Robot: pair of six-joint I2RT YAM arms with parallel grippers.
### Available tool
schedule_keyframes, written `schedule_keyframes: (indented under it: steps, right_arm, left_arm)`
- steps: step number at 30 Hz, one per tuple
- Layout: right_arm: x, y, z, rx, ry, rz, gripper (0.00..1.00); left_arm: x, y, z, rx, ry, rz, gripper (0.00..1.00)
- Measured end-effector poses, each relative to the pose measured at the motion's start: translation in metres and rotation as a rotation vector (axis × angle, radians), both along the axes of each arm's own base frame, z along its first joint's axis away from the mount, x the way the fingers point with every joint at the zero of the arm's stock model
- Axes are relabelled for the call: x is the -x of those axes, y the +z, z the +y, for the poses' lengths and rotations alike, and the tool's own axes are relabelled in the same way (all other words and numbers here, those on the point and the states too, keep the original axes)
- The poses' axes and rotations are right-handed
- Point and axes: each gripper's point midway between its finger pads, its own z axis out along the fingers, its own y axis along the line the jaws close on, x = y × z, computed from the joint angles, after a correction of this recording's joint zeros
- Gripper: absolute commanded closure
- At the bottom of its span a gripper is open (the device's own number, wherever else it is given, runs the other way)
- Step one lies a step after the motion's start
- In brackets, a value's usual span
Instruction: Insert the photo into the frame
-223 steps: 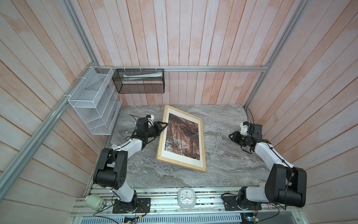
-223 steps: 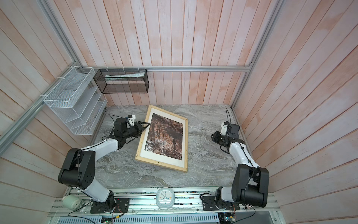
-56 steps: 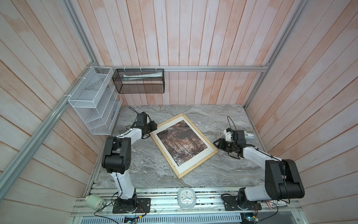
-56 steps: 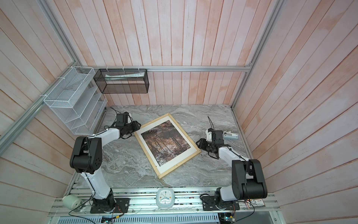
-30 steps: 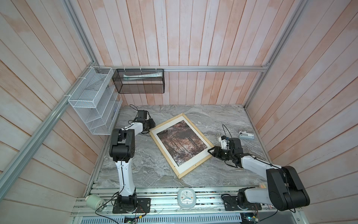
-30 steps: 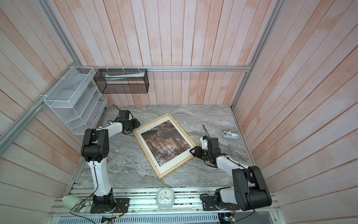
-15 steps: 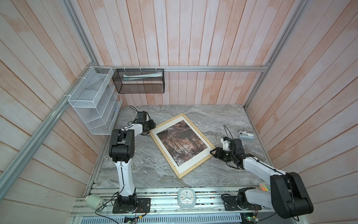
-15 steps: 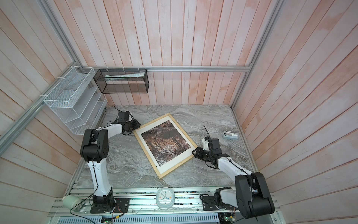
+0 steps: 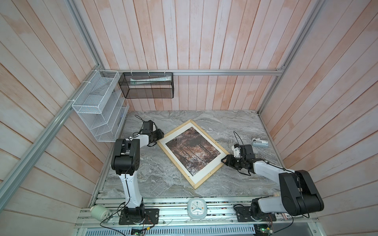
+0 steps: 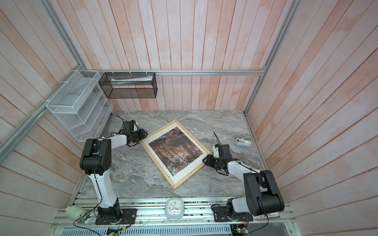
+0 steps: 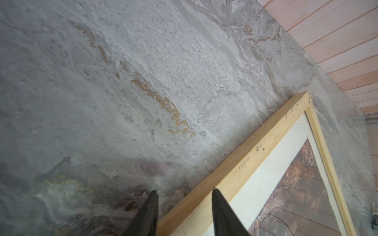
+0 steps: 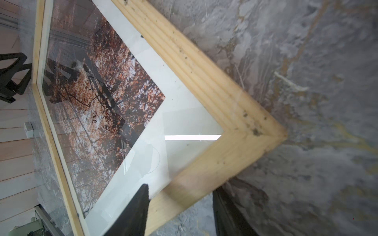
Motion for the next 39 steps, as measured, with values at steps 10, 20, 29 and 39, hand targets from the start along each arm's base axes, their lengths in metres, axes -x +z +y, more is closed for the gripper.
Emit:
schedule_keyframes:
  steps: [10, 20, 29, 39]
  right_arm:
    - [-0.046, 0.002, 0.001, 0.034, -0.002, -0.020, 0.49]
    - [-0.107, 0.003, -0.007, 0.068, -0.035, -0.075, 0.49]
    - [-0.132, 0.004, -0.007, 0.059, -0.046, -0.132, 0.49]
    - [-0.164, 0.007, 0.001, 0.025, -0.037, -0.192, 0.49]
  left_arm:
    - [0.046, 0.000, -0.012, 0.031, -0.002, 0.028, 0.55]
    - [0.093, -0.004, -0.029, -0.002, -0.015, 0.044, 0.56]
    - [0.146, -0.006, -0.047, -0.024, -0.014, 0.081, 0.55]
    - [0.191, -0.013, -0.064, -0.054, -0.040, 0.117, 0.55]
